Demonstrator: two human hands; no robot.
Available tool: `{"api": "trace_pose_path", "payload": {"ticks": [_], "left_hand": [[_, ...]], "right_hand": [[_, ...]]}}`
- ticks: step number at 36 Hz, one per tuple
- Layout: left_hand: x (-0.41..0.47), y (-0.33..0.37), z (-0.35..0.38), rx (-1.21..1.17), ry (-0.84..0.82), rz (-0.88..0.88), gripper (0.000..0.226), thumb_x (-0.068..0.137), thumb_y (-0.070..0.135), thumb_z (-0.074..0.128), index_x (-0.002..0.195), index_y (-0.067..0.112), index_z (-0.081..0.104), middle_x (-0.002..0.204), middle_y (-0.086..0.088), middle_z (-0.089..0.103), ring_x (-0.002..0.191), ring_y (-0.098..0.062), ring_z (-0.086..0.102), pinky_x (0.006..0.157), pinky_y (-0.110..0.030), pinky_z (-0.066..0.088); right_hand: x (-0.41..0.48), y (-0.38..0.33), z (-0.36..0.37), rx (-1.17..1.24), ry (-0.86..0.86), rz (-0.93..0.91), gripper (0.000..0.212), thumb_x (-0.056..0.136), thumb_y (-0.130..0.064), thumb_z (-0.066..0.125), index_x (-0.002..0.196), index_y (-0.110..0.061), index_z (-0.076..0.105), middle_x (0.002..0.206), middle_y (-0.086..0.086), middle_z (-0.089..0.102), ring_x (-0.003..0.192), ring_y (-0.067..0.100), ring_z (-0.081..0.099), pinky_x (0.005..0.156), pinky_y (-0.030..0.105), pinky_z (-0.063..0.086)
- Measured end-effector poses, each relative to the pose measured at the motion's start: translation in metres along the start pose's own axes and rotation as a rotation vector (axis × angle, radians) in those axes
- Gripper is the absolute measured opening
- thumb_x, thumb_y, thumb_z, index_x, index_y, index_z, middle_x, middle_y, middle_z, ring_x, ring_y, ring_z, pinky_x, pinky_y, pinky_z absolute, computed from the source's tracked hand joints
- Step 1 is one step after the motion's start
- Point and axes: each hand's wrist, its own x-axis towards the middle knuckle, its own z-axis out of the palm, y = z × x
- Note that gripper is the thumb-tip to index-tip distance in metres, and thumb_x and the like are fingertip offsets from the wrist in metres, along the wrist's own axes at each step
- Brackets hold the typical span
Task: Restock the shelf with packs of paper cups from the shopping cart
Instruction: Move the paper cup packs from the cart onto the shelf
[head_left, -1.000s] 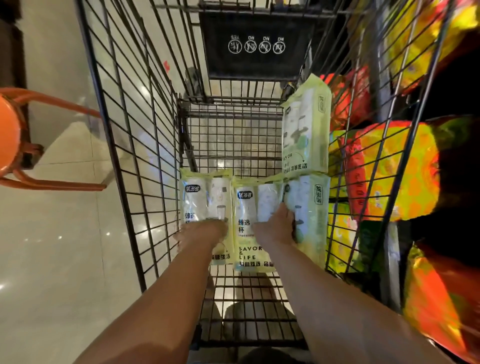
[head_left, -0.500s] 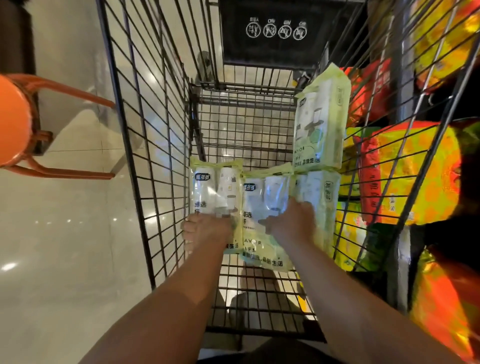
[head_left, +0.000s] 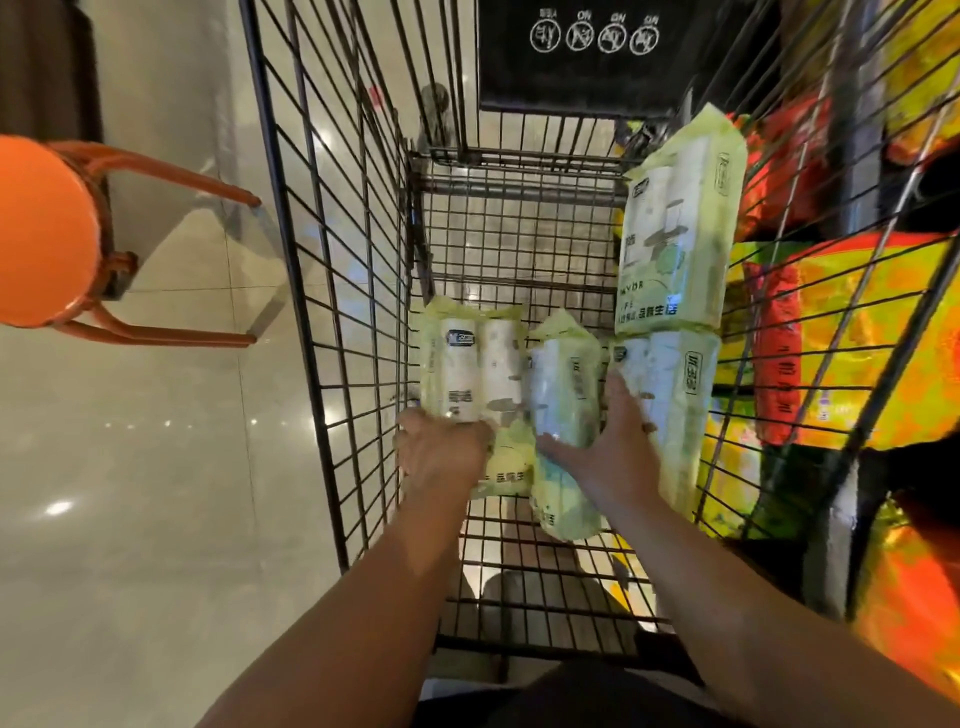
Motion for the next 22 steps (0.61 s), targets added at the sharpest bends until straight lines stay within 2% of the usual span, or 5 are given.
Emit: {"api": "trace_pose_path", "payload": {"ticks": [5, 8, 11, 16, 22], "left_hand": [[-0.009, 0.004, 0.003, 0.285, -0.033, 0.038, 0.096, 0.065, 0.065, 0.079, 0.138, 0.013, 0.041, 0.139, -0.013, 0.043, 0.132, -0.033, 0.041, 0.109, -0.048, 0.04], [-0.005, 0.008, 0.006, 0.274, -0.064, 0.048, 0.097, 0.066, 0.059, 0.083, 0.138, 0.014, 0.036, 0.137, -0.012, 0.04, 0.131, -0.033, 0.042, 0.106, -0.048, 0.042], [-0.001, 0.008, 0.003, 0.093, -0.16, 0.096, 0.085, 0.063, 0.043, 0.093, 0.122, 0.016, 0.038, 0.118, -0.006, 0.059, 0.106, -0.027, 0.065, 0.083, -0.039, 0.057], [-0.01, 0.012, -0.011, 0.048, -0.174, 0.148, 0.079, 0.059, 0.038, 0.091, 0.11, 0.019, 0.034, 0.096, -0.003, 0.066, 0.087, -0.029, 0.071, 0.08, -0.045, 0.062], [-0.048, 0.032, -0.051, 0.01, -0.117, 0.254, 0.074, 0.066, 0.038, 0.09, 0.113, 0.018, 0.036, 0.096, -0.002, 0.065, 0.081, -0.023, 0.07, 0.074, -0.043, 0.062]], "right_hand": [[-0.002, 0.001, 0.013, -0.159, -0.049, -0.056, 0.115, 0.078, -0.043, 0.079, 0.16, -0.021, 0.001, 0.16, 0.01, 0.021, 0.144, 0.031, 0.032, 0.108, 0.042, 0.038], [-0.002, 0.002, 0.015, -0.182, -0.087, -0.005, 0.124, 0.078, -0.035, 0.081, 0.158, -0.023, -0.012, 0.164, 0.01, 0.013, 0.142, 0.033, 0.036, 0.106, 0.043, 0.042], [-0.003, 0.003, 0.013, -0.177, -0.146, 0.019, 0.137, 0.075, -0.03, 0.086, 0.154, -0.028, -0.027, 0.166, 0.012, 0.016, 0.139, 0.03, 0.044, 0.107, 0.043, 0.043], [0.001, -0.008, 0.0, -0.162, -0.176, 0.04, 0.124, 0.073, -0.027, 0.087, 0.155, -0.022, -0.005, 0.148, 0.013, 0.044, 0.124, 0.031, 0.055, 0.098, 0.037, 0.049], [-0.015, -0.023, -0.045, 0.078, -0.154, -0.002, 0.11, 0.076, -0.024, 0.086, 0.155, -0.02, 0.009, 0.156, 0.011, 0.037, 0.135, 0.031, 0.047, 0.101, 0.035, 0.044]]}}
